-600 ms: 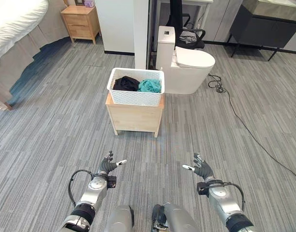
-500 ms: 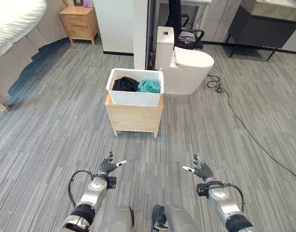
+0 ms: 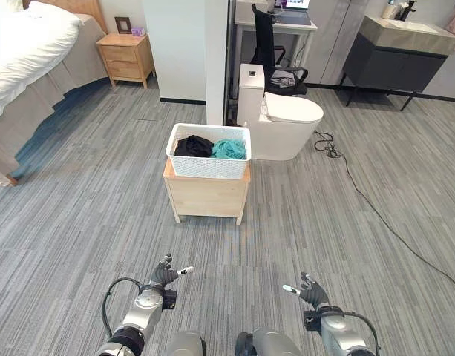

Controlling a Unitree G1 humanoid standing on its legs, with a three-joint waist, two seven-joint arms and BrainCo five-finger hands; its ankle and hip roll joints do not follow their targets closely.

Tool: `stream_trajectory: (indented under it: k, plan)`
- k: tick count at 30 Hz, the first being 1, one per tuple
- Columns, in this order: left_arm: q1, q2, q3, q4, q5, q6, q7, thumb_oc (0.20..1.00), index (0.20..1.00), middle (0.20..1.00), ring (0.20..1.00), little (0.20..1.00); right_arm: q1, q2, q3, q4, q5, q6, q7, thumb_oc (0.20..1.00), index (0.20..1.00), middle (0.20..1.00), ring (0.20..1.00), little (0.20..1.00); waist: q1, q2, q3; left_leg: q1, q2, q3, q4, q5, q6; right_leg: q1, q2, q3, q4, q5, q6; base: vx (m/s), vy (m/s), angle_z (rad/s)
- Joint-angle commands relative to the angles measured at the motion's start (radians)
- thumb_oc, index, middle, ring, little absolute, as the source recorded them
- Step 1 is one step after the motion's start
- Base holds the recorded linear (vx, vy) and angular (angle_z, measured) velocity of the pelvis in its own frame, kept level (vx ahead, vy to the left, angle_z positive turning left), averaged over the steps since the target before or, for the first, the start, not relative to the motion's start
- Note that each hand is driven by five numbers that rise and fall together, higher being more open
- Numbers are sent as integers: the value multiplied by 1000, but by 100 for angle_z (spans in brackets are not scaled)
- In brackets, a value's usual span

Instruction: Grab the laundry basket,head to the washer,open it,put in the laundry and shut it.

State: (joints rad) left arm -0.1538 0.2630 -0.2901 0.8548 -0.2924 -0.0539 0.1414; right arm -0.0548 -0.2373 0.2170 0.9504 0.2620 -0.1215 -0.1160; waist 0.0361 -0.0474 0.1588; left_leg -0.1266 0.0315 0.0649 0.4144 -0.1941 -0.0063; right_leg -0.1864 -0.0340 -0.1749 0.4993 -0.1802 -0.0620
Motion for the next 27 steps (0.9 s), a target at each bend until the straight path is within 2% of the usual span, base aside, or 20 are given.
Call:
stream_trajectory:
  k: [1,5,7,9,10,11,12,13,14,17,20,21,22,24,25,27]
  plan:
    - [-10,-16,-6,-51,29,-32,-11,1000,1000,1000,1000,1000,-53,0,-31,-16,43,-27,-31,1000,1000,1000,1000,1000,-11,8,20,-8,-32,6,89,-6,26,153,-26,-2,-163,44,71,61,91,-1]
    - [18,-16,-13,-34,76,-24,-29,1000,1000,1000,1000,1000,-55,16,-45,23,80,-20,-23,1000,1000,1000,1000,1000,-12,17,14,29,-50,30,79,-5,32,185,-43,35,-174,54,87,87,159,-7]
    - [40,-8,-13,-55,114,-28,-34,1000,1000,1000,1000,1000,-63,14,-29,26,76,-14,-10,1000,1000,1000,1000,1000,-8,31,24,51,-70,52,43,14,41,169,-64,68,-165,76,106,78,324,-22]
    - [51,0,-16,-68,152,-27,-38,1000,1000,1000,1000,1000,-61,15,-17,23,67,-10,2,1000,1000,1000,1000,1000,-6,33,29,73,-90,61,3,17,65,132,-93,82,-109,136,128,55,265,-21]
    - [57,4,-14,-77,154,-26,-41,1000,1000,1000,1000,1000,-66,17,-7,21,54,-5,2,1000,1000,1000,1000,1000,-1,36,39,91,-95,68,-32,36,84,101,-103,83,-53,178,133,60,193,-22]
    - [63,5,-14,-78,157,-26,-44,1000,1000,1000,1000,1000,-58,21,-5,8,54,-6,3,1000,1000,1000,1000,1000,3,40,42,116,-93,69,-86,50,95,67,-101,58,-10,200,138,86,141,-30]
    - [61,5,-16,-76,161,-24,-47,1000,1000,1000,1000,1000,-51,23,-8,0,58,-6,5,1000,1000,1000,1000,1000,-1,36,39,126,-97,58,-117,59,97,52,-81,63,-20,204,141,110,57,-34]
    - [56,4,-17,-65,165,-24,-47,1000,1000,1000,1000,1000,-44,23,-11,-6,59,-7,8,1000,1000,1000,1000,1000,-7,34,36,136,-101,48,-144,67,96,38,-59,65,-40,206,141,71,-5,-35]
    - [56,4,-17,-64,165,-25,-47,1000,1000,1000,1000,1000,-44,23,-11,-6,59,-7,8,1000,1000,1000,1000,1000,-8,34,37,138,-101,47,-145,67,96,39,-60,64,-40,206,141,75,-8,-16]
    - [27,-10,-17,-8,166,-25,-35,1000,1000,1000,1000,1000,-39,14,-1,-38,49,-11,7,1000,1000,1000,1000,1000,-34,29,34,176,-106,45,-232,88,81,-22,-40,6,-192,239,149,92,-25,-9]
    - [-2,-19,-25,18,173,-27,-37,1000,1000,1000,1000,1000,-27,-3,17,-58,36,-19,8,1000,1000,1000,1000,1000,-70,22,29,222,-120,6,-278,96,61,-65,12,61,-385,304,158,202,-70,6]
    - [-4,-21,-24,22,174,-28,-38,1000,1000,1000,1000,1000,-19,-6,20,-75,28,-18,10,1000,1000,1000,1000,1000,-74,21,28,239,-119,4,-291,97,54,-72,-1,46,-414,330,167,251,-73,26]
    - [-4,-23,-21,23,173,-28,-38,1000,1000,1000,1000,1000,-10,-11,21,-93,20,-16,16,1000,1000,1000,1000,1000,-80,23,27,258,-115,3,-296,98,49,-71,-12,19,-426,353,174,235,-72,47]
    - [-1,-27,-22,16,160,-28,-43,1000,1000,1000,1000,1000,12,-17,18,-118,20,-14,27,1000,1000,1000,1000,1000,-86,23,13,289,-105,-9,-299,99,38,-42,-2,6,-423,341,156,291,-131,56]
    - [-5,-37,-23,26,136,-28,-39,1000,1000,1000,1000,1000,10,-15,19,-106,25,-16,26,1000,1000,1000,1000,1000,-87,26,-1,279,-89,-16,-261,106,23,-19,18,-4,-410,328,135,341,-218,38]
    - [-7,-37,-15,28,118,-29,-33,1000,1000,1000,1000,1000,9,-21,30,-120,17,-15,34,1000,1000,1000,1000,1000,-85,27,-7,271,-77,-23,-227,109,12,-5,27,-16,-409,314,126,250,-178,44]
